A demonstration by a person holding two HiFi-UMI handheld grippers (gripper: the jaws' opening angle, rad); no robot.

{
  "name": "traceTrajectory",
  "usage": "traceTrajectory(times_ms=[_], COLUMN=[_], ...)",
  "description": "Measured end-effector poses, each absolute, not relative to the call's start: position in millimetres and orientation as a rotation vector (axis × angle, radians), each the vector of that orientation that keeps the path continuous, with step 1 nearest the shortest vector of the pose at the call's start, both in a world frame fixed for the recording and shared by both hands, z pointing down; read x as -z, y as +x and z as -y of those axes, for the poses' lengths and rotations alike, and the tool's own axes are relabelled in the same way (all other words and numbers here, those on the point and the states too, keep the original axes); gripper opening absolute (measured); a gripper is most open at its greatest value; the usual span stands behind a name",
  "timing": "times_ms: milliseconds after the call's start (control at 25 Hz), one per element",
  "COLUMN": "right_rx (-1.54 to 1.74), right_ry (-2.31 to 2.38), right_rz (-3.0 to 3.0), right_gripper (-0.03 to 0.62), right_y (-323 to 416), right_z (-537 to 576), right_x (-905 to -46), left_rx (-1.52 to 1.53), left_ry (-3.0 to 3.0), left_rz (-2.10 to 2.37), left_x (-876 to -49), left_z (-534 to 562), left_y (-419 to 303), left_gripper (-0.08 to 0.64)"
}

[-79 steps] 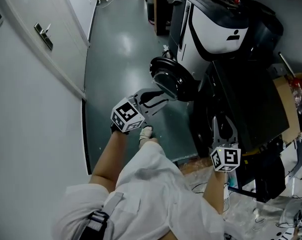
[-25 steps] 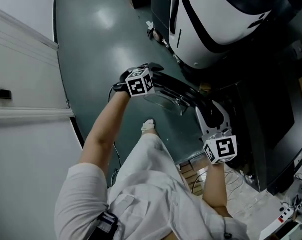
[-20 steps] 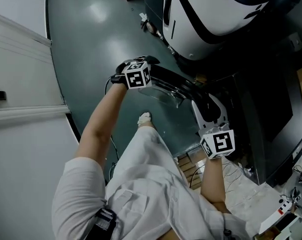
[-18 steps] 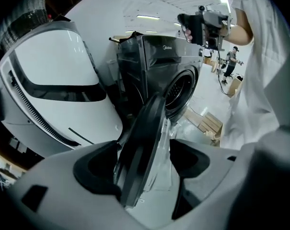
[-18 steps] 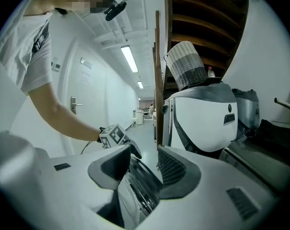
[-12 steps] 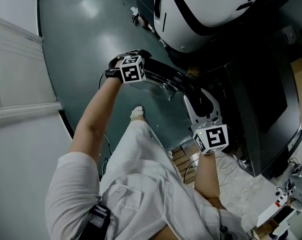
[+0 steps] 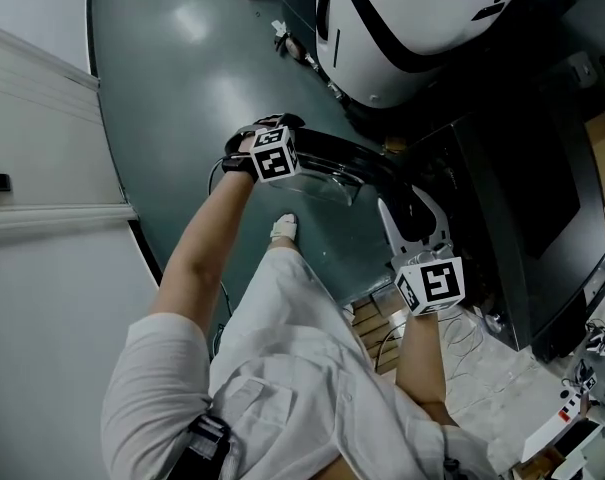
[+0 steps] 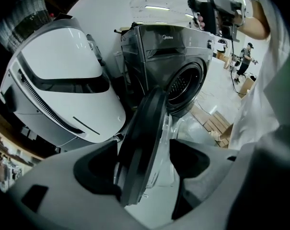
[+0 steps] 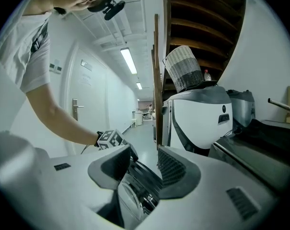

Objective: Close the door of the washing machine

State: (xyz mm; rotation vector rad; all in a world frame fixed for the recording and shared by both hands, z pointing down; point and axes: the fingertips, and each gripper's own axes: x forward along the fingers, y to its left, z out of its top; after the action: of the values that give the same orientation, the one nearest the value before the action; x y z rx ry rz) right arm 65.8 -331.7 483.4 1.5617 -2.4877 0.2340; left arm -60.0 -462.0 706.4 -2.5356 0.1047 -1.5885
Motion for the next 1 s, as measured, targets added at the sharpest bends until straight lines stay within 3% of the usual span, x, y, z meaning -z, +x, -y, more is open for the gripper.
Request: traceTrajectory(times_ms=[1000], right_rx=[-0.174], right_ry=[1.512], right_rz=[2.544], right_gripper=[0.196], right_y=[71], right_z=[214], right_x=[-450], left_rx=[1.619], left_ry=[-2.697], left_rz=[-0.316], left_x=[-699], left_z=[306], left_y=[-78], left_gripper=[0.311])
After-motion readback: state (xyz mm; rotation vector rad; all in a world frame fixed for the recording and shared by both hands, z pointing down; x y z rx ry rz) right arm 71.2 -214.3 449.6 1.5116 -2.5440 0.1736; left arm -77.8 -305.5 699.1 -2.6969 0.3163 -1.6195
